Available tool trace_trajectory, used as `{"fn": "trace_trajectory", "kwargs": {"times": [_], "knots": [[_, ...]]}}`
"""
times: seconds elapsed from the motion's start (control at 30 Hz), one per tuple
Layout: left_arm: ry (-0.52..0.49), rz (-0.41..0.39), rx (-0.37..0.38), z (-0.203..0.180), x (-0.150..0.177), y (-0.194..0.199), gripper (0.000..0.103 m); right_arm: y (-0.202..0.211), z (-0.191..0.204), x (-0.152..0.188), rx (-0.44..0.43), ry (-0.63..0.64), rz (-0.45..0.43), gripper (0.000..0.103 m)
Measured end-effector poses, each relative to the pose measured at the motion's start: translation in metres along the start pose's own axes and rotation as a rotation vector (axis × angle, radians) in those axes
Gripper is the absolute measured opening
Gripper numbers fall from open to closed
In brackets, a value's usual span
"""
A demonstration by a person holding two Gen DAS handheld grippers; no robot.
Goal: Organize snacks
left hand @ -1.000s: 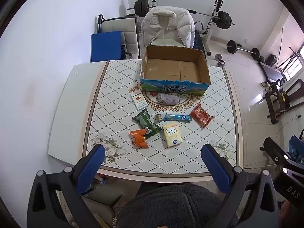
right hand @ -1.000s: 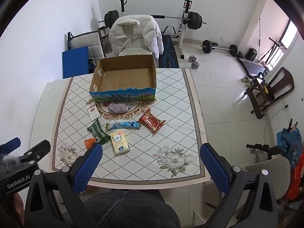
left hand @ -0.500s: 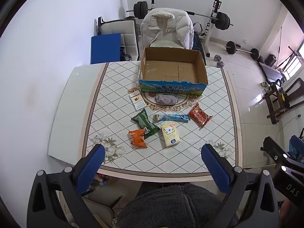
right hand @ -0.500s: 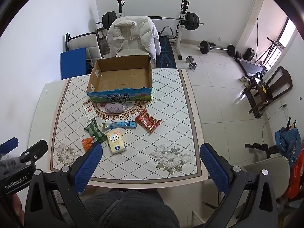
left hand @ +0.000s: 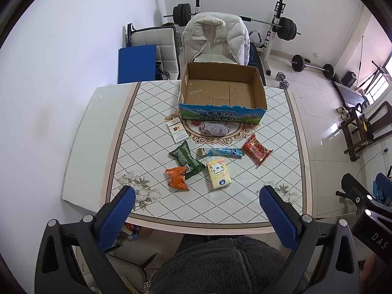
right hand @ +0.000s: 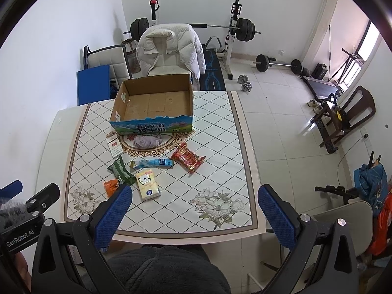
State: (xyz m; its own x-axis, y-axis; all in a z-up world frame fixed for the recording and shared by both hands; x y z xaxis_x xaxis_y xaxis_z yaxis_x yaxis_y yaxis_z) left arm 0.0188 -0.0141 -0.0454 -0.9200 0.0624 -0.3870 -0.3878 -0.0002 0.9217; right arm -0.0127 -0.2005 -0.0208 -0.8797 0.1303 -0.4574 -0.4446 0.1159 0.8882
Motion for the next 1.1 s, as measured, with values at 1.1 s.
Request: {"fn": "trace_trajectory", "kwargs": {"times": [1.1], "knots": [[-0.001, -0.012, 0.007, -0.0046, -0.0006, 0.0044, 0.103, 0.0008, 0.0014, 0.0005, 0.003, 0.008, -0.012, 0.103]]}}
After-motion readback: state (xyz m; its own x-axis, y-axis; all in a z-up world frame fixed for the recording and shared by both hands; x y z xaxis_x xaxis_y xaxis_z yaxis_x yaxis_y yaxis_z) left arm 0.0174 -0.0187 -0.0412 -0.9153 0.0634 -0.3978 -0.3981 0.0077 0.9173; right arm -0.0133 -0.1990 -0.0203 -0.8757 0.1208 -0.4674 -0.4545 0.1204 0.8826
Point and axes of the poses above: each gripper's, at about its wrist camera, not at the fingertips, and y roughly against the way its jaws point, z to its left, x to its underside, the point moved 7 cm from there along -y, roughly the way its jaws point, and after that the axes turned 1 degree about -y, right-handed, at the moved point
